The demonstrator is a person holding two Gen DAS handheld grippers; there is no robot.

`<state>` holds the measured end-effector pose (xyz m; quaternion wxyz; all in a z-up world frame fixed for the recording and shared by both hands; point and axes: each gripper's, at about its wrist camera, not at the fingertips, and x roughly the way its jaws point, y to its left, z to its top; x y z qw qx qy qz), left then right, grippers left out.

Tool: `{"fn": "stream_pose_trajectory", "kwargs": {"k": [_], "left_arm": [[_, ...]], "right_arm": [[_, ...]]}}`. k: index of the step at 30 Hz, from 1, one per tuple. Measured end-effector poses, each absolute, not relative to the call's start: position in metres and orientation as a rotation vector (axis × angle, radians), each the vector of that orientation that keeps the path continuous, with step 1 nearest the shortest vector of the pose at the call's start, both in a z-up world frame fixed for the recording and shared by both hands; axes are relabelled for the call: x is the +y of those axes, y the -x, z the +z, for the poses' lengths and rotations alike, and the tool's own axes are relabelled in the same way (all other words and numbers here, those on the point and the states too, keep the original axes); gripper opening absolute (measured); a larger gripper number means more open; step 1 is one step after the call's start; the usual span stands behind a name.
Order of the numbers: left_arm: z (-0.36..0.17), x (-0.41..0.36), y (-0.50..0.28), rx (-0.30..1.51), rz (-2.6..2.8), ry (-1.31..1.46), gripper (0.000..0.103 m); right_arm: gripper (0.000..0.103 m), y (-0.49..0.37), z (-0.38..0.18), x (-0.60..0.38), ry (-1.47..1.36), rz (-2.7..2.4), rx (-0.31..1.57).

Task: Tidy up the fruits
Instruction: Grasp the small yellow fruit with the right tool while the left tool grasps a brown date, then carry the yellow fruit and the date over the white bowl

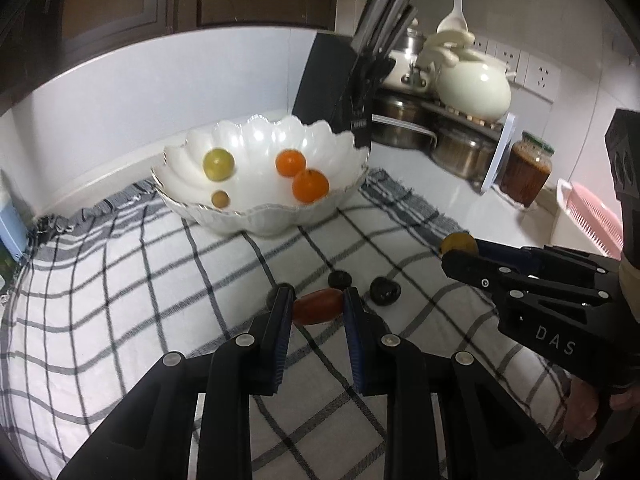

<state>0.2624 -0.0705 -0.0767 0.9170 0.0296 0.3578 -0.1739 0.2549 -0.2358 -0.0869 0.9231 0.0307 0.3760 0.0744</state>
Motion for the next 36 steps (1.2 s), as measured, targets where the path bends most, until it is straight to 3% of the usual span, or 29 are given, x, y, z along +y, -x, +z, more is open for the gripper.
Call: {"fn": "stream_pose_trajectory", "kwargs": {"k": [36], "left_arm": [[0.008, -0.015, -0.321, 0.531, -0.275, -0.073, 0.026]], "right_arm": [[0.027, -0.323, -0.008, -0.181, -0.046, 0.215, 0.561]]}}
